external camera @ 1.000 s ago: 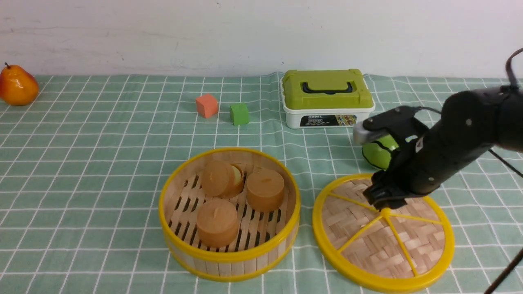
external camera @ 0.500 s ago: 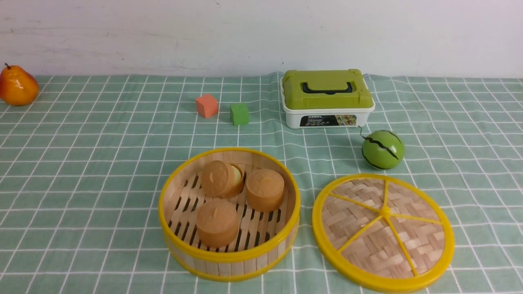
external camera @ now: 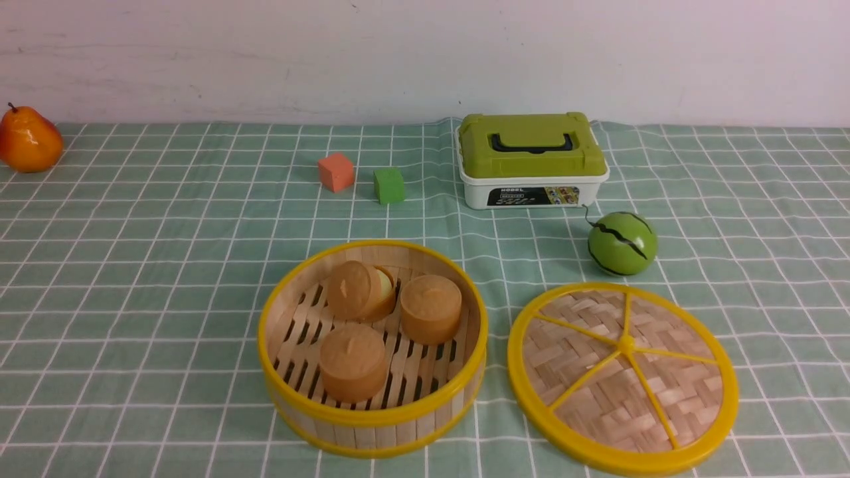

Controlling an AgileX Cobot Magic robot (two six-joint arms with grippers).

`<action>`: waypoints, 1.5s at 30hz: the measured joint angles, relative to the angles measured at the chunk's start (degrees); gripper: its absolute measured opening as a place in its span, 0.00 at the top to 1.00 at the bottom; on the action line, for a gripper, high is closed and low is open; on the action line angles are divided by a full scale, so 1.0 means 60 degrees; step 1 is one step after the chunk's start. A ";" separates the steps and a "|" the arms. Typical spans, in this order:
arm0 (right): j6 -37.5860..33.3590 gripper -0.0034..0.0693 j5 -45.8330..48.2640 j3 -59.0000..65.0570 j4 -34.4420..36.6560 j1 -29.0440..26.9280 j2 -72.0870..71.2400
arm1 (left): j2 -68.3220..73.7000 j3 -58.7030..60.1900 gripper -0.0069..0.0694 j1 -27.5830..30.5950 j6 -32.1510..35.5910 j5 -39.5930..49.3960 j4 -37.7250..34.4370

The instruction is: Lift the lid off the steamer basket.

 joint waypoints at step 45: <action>0.2428 0.97 -0.2737 0.7718 -0.0615 -0.3338 -0.4810 | 0.0000 0.0000 0.60 0.0000 0.0000 0.0000 0.0000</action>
